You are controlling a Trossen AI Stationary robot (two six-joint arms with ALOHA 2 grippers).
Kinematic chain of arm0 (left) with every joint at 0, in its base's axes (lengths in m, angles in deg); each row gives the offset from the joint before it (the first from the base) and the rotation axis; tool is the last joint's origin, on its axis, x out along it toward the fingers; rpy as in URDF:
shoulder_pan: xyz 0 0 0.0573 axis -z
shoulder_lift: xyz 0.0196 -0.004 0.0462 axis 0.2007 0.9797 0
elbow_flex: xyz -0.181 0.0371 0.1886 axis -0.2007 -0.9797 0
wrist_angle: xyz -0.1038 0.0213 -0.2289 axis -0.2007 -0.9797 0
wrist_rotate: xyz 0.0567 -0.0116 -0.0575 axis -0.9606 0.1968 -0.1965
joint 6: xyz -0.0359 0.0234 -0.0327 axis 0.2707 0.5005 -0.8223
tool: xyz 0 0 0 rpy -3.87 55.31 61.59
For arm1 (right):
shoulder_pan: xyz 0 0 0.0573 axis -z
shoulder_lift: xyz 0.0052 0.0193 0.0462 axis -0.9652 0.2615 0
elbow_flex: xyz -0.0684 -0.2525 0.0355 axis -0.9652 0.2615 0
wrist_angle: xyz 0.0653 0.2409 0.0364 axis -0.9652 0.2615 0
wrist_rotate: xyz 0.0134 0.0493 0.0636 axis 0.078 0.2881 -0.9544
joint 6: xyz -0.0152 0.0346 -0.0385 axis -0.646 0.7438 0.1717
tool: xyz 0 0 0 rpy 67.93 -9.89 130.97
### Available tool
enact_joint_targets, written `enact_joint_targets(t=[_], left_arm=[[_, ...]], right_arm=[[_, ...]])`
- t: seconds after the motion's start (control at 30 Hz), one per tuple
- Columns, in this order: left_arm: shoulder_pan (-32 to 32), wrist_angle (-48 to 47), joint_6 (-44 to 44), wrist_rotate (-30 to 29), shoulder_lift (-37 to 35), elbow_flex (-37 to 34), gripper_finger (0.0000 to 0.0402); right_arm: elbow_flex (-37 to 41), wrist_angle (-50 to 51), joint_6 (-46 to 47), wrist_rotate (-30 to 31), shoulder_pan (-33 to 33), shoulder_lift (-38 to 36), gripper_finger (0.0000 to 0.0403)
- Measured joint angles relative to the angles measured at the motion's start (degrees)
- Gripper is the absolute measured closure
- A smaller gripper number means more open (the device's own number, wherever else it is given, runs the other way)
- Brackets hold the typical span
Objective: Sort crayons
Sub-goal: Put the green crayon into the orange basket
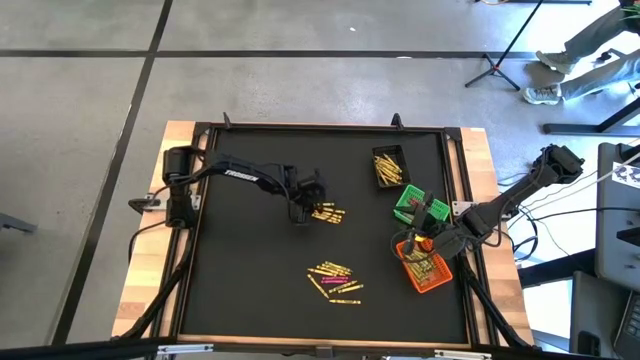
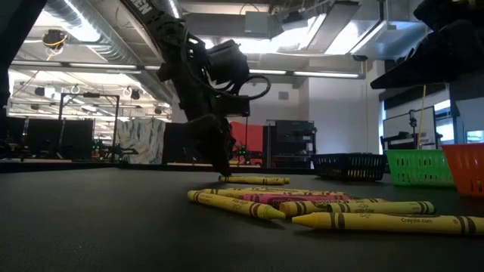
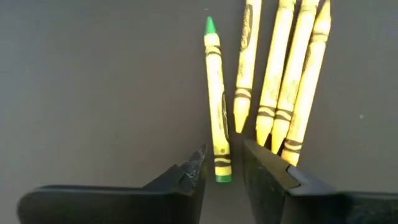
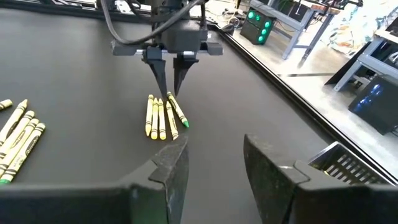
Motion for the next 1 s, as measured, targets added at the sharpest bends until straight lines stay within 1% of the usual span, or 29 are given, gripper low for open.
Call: enact_joint_targets(t=[0.33,0.53,0.67,0.8,0.9,1.0], left_arm=[[-0.4,0.4,1.0,0.6,2.0,0.1,0.0352],[-0.5,0.4,1.0,0.0,1.9,0.1,0.0395],[-0.3,0.1,0.6,-2.9,1.5,0.1,0.0393],[0.0,-1.3,0.5,-6.8,-0.7,-0.1,0.0396],[0.9,-1.5,0.5,-11.3,-3.6,-0.2,0.0399],[2.5,0.1,0.5,-12.3,-5.6,-0.1,0.0399]], right_arm=[[0.0,0.0,0.0,0.0,0.0,0.0,0.0251],[0.0,0.1,0.0,0.0,0.0,0.0,0.0251],[0.0,0.1,0.3,0.0,0.0,0.3,0.0251],[0.0,0.1,0.7,0.0,0.0,1.4,0.0250],[0.0,0.0,1.4,0.1,0.1,2.4,0.0235],[0.0,-0.3,1.5,0.4,0.9,3.3,0.0208]])
